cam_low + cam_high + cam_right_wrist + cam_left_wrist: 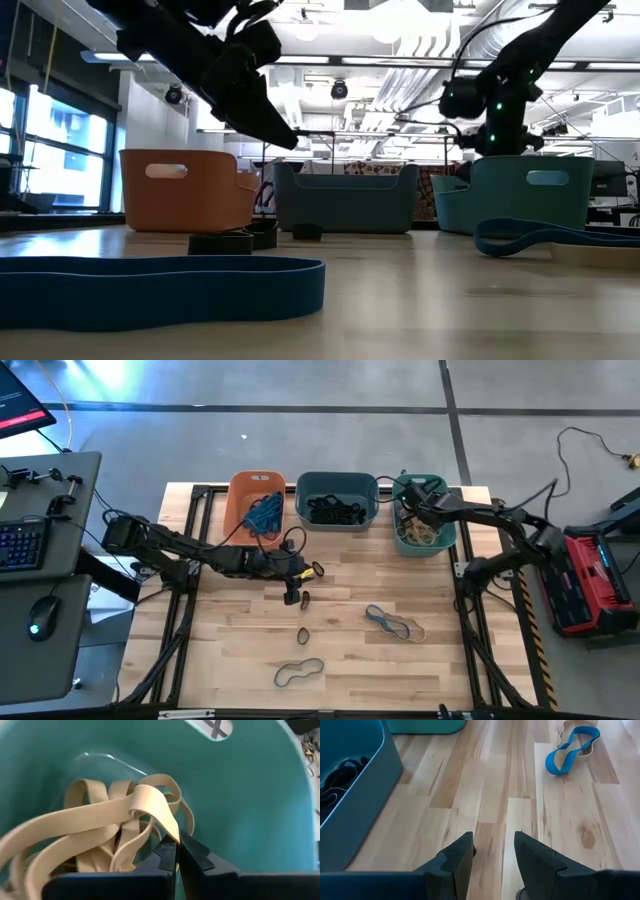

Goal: Sort rubber bands into baskets
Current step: Put the brown rubber band into the green bin, then put the black rubber band into the blue bin

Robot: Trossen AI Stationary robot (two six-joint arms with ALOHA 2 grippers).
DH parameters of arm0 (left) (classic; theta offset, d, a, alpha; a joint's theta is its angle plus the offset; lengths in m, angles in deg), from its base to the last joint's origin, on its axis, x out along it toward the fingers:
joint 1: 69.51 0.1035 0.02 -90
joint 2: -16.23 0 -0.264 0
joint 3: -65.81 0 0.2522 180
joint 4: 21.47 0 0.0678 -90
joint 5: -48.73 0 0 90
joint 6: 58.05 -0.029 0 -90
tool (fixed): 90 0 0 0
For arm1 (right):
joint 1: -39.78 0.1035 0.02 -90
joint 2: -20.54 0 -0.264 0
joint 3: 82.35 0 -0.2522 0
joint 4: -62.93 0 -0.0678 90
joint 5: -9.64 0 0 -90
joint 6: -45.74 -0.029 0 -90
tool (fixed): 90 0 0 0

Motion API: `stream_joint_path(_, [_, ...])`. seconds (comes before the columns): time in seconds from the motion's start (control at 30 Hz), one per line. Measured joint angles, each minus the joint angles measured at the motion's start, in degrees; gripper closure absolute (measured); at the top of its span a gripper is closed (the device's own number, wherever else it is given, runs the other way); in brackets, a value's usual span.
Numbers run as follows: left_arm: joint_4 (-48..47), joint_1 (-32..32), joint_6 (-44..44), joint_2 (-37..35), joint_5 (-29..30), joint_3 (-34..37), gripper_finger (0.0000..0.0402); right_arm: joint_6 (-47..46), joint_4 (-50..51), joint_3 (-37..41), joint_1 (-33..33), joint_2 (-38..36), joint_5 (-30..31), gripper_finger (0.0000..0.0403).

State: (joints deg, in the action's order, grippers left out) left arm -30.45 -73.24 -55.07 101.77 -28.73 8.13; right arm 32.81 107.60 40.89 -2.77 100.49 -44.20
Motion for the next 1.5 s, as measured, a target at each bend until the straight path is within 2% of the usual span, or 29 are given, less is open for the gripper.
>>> stream_joint_path(0.13, [-0.93,0.0,1.19,0.0,0.0,0.0,0.0264,0.37,-1.26,0.0,-1.16,2.24,0.64,0.037])
stream_joint_path(0.27, [-2.75,0.0,2.3,0.0,0.0,0.0,0.0264,-0.07,-1.22,0.0,-1.29,2.08,2.01,0.0307])
stream_joint_path(0.37, [-4.94,0.0,2.47,0.0,-0.09,0.0,0.0264,-0.08,0.08,0.0,-0.53,0.68,6.44,0.0255])
stream_joint_path(0.47, [-5.51,0.0,2.47,0.0,-3.29,0.0,0.0264,-0.08,1.91,0.0,0.91,-2.09,9.48,0.0215])
stream_joint_path(0.57, [-5.52,-0.06,1.25,0.0,-7.14,0.0,0.0264,-0.08,3.3,0.0,2.94,-5.88,9.75,0.0194])
stream_joint_path(0.77, [-6.57,0.0,-0.54,1.39,-8.02,-0.04,0.0264,-0.37,3.63,0.0,8.8,-13.68,7.09,0.019])
stream_joint_path(0.93, [-6.54,0.0,-0.66,7.1,-7.71,-0.63,0.0264,-1.61,3.71,0.0,13.08,-17.62,4.75,0.019])
stream_joint_path(1.13, [-6.18,0.0,-0.68,12.99,-7.52,-2.89,0.0264,-1.61,4.14,0.0,13.52,-18.0,4.77,0.019])
stream_joint_path(1.33, [-6.29,0.0,-1.33,14.89,-7.52,-3.48,0.0266,-1.6,4.1,0.0,13.31,-17.84,4.74,0.019])
stream_joint_path(1.5, [-6.65,0.0,-2.94,14.91,-7.96,-3.48,0.0305,-1.07,4.08,0.0,14.56,-18.56,3.66,0.0208])
